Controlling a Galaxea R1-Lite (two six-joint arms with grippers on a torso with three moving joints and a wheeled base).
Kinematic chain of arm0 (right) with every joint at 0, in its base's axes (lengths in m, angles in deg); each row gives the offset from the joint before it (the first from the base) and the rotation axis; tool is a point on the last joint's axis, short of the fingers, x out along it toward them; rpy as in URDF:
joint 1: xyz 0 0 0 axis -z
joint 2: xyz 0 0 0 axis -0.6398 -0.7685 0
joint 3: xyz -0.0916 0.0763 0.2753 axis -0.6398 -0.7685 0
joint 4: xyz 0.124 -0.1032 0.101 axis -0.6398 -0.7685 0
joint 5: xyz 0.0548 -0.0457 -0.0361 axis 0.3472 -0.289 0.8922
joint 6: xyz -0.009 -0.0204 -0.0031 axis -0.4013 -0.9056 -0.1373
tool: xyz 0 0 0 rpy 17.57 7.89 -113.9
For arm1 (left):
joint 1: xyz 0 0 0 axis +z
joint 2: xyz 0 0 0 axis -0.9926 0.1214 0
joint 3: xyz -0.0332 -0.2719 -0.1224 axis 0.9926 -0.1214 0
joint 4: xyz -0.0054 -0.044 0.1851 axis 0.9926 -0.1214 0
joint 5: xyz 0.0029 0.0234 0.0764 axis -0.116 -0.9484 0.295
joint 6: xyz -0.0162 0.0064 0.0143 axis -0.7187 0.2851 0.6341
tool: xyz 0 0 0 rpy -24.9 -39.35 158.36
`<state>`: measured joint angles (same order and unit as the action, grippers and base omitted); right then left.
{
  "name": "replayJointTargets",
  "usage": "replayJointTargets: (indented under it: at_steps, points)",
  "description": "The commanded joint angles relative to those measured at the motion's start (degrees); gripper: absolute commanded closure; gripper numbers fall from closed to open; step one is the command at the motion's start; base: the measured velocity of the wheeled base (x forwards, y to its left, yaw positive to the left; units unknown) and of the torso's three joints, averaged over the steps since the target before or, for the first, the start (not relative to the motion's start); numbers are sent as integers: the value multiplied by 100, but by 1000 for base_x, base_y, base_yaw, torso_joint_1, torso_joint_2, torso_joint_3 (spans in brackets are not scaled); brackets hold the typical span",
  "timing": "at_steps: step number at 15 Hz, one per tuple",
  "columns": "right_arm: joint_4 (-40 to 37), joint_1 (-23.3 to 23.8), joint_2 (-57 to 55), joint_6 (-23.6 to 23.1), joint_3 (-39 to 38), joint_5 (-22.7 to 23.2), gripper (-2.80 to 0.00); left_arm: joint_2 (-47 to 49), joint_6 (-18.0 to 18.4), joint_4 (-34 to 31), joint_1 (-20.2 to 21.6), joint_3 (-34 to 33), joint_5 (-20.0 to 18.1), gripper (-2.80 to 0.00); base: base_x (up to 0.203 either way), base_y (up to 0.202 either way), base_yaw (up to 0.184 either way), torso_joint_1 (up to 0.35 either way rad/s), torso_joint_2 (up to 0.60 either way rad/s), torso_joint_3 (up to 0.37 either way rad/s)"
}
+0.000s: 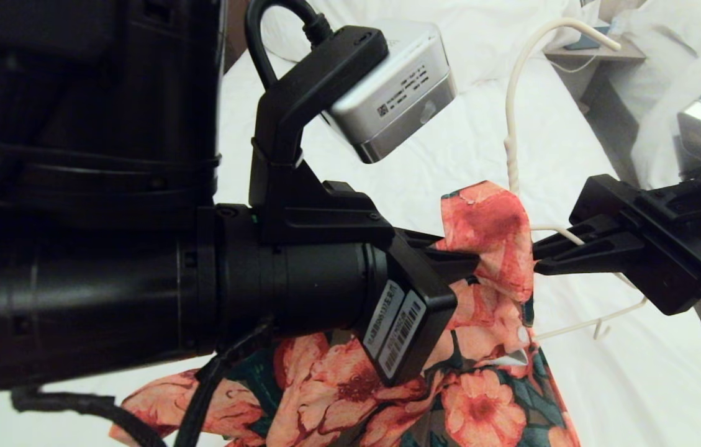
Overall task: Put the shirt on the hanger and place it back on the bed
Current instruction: Hook the other side of the shirt onto the hanger
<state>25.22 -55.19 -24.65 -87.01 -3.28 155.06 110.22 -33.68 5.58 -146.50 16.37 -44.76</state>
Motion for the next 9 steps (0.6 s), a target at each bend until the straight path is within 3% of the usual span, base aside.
replayJointTargets:
  at_steps: [1, 2, 3, 9]
  points:
    - [125, 11, -59, -17, -37, 45, 0, 1, 6, -9, 2, 5, 3, 0, 0, 0, 0, 0, 0, 0]
    - [193, 12, -61, -17, -78, 39, -126, 8, 7, -9, 2, 5, 3, 0, 0, 0, 0, 0, 0, 0]
    - [216, 11, -48, -17, -98, 30, -280, 7, 6, -9, 2, 5, 3, 0, 0, 0, 0, 0, 0, 0]
    - [-48, 308, 256, -8, -217, 21, -280, -62, 5, -9, 11, 163, 3, 0, 0, 0, 0, 0, 0, 0]
